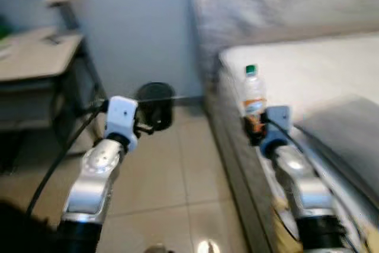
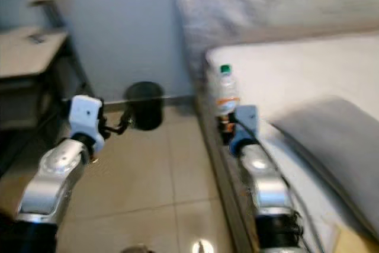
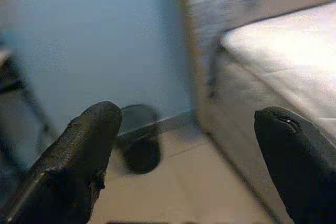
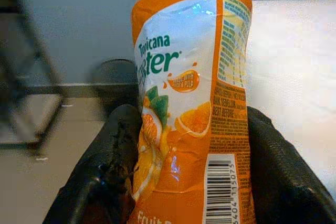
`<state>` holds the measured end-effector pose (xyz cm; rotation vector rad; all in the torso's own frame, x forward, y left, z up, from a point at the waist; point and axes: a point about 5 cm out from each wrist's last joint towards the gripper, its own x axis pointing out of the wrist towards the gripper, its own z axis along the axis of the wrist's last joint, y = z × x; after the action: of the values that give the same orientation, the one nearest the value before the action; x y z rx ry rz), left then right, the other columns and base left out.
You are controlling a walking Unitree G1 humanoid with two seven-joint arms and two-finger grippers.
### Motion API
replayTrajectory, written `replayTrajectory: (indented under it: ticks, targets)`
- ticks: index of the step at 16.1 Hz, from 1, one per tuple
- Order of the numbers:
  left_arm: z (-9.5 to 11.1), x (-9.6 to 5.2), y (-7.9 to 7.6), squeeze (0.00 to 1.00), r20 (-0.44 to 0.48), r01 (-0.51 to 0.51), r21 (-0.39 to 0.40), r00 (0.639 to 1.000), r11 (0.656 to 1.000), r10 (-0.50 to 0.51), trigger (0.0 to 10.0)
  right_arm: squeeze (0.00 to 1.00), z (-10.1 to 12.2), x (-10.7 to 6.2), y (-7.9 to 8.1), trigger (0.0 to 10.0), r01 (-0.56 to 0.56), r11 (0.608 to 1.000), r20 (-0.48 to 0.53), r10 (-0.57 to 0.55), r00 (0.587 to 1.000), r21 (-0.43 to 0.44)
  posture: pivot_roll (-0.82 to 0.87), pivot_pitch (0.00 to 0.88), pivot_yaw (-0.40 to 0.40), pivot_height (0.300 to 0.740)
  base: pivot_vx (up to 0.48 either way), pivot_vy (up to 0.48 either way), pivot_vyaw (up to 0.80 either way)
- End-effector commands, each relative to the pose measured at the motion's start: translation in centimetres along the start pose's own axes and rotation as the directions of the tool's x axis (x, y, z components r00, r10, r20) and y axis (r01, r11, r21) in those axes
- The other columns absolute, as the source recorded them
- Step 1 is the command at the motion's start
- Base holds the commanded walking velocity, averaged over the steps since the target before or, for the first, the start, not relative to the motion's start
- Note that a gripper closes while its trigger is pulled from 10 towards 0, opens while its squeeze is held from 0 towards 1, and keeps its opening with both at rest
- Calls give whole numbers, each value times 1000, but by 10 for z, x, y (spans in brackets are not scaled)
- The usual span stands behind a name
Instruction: Clean up the room
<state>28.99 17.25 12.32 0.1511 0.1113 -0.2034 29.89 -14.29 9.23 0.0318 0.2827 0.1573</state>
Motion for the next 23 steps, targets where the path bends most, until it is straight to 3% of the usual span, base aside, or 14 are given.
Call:
replayTrajectory:
  ticks: [1,23]
  targets:
    - [3,1,1,0,3,1,2,1000,1000,-1,10000,0,5,1,0,10000,0,1000,19,0,1000,22,94,0,52,740,326,0,0]
    - [4,3,3,0,10,12,6,1000,1000,-13,10000,0,3,3,-4,10000,61,997,12,-62,998,56,92,0,42,740,346,0,0]
